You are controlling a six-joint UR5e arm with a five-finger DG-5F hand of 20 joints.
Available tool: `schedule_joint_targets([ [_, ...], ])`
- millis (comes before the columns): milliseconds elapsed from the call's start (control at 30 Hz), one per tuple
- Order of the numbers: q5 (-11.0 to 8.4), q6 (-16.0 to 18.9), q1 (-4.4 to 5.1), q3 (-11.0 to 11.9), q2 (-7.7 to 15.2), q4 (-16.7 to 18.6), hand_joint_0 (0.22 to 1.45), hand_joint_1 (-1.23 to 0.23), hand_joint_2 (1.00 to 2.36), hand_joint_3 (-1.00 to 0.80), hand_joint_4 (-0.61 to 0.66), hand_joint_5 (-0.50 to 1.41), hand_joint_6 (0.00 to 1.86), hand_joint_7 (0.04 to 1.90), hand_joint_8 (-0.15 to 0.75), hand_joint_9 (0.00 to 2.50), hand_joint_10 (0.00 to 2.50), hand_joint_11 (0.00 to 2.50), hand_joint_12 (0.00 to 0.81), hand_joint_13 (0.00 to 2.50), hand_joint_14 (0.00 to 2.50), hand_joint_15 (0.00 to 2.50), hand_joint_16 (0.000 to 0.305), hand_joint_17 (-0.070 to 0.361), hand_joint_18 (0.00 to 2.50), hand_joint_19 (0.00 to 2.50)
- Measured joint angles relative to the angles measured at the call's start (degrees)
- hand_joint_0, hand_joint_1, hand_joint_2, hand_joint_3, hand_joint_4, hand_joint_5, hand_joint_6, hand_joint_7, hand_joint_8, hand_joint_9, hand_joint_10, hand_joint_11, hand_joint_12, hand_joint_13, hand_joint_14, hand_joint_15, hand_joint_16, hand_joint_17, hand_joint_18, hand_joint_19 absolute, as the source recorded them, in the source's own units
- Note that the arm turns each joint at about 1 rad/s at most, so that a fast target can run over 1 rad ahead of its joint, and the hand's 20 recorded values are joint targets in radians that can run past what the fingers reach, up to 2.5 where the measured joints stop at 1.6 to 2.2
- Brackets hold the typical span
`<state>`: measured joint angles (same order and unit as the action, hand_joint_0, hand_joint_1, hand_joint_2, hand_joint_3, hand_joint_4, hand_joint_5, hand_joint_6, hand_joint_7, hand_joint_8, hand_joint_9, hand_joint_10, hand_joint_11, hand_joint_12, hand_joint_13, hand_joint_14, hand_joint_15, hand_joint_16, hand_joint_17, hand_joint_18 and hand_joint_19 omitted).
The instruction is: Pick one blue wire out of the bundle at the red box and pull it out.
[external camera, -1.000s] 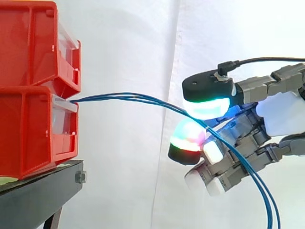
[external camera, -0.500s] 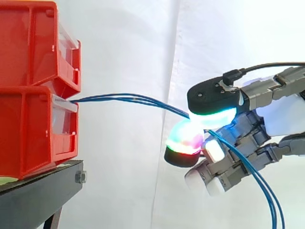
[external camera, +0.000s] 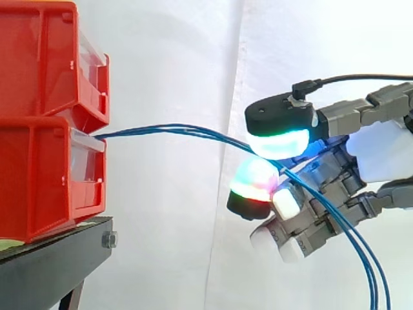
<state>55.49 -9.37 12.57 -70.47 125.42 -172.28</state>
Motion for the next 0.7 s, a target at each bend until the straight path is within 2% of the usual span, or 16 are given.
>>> schedule_joint_targets([
  [67, 0.02, 0.0, 0.0, 0.2, 0.0, 0.0, 0.62, -0.73, 1.01, -0.06, 0.29, -0.06, 0.54, 1.22, 0.279, 1.08, 0.02, 0.55, 0.41, 0.71, 0.02, 0.42, 0.07, 0.158, 0.49, 0.53],
  [133, 0.04, 0.0, 0.0, 0.6, 0.0, 0.0, 0.6, -0.77, 1.01, -0.14, 0.29, -0.07, 0.56, 1.19, 0.271, 1.07, 0.02, 0.57, 0.397, 0.7, 0.02, 0.42, 0.068, 0.152, 0.48, 0.54],
  [167, 0.04, 0.0, 0.0, 0.7, 0.0, -0.1, 0.57, -0.75, 1.01, -0.24, 0.3, -0.07, 0.56, 1.2, 0.252, 1.05, 0.02, 0.58, 0.376, 0.68, 0.02, 0.43, 0.063, 0.142, 0.44, 0.56],
  [200, 0.07, 0.0, 0.0, 0.9, 0.0, -0.1, 0.56, -0.72, 1.01, -0.3, 0.3, -0.06, 0.52, 1.28, 0.234, 1.06, 0.02, 0.58, 0.357, 0.66, 0.02, 0.44, 0.059, 0.133, 0.41, 0.58],
  [267, 0.12, 0.0, 0.0, 1.2, 0.0, -0.1, 0.55, -0.64, 1.01, -0.33, 0.29, -0.05, 0.5, 1.3, 0.23, 1.07, 0.02, 0.54, 0.356, 0.67, 0.02, 0.43, 0.059, 0.134, 0.41, 0.58],
  [467, 0.21, 0.0, 0.01, 1.4, 0.0, -0.2, 0.58, -0.5, 1.01, -0.25, 0.37, -0.04, 0.5, 1.14, 0.244, 1.11, 0.02, 0.47, 0.388, 0.7, 0.02, 0.42, 0.068, 0.153, 0.45, 0.56],
  [500, 0.22, 0.0, 0.01, 1.4, 0.0, -0.2, 0.59, -0.51, 1.01, -0.21, 0.37, -0.04, 0.5, 1.14, 0.249, 1.12, 0.02, 0.47, 0.396, 0.71, 0.02, 0.41, 0.069, 0.156, 0.46, 0.55],
  [567, 0.22, 0.0, 0.01, 1.5, 0.0, -0.2, 0.6, -0.62, 1.0, -0.1, 0.34, -0.04, 0.5, 1.21, 0.28, 1.13, 0.02, 0.5, 0.417, 0.73, 0.02, 0.41, 0.073, 0.164, 0.5, 0.53],
  [667, 0.23, 0.0, 0.01, 1.5, 0.0, -0.2, 0.62, -0.71, 1.0, -0.04, 0.32, -0.05, 0.52, 1.26, 0.288, 1.12, 0.02, 0.54, 0.421, 0.74, 0.02, 0.41, 0.073, 0.164, 0.52, 0.53],
  [700, 0.23, 0.0, 0.01, 1.5, 0.0, -0.2, 0.62, -0.73, 1.0, -0.04, 0.31, -0.06, 0.56, 1.18, 0.285, 1.1, 0.02, 0.55, 0.421, 0.73, 0.02, 0.42, 0.073, 0.163, 0.52, 0.53],
])
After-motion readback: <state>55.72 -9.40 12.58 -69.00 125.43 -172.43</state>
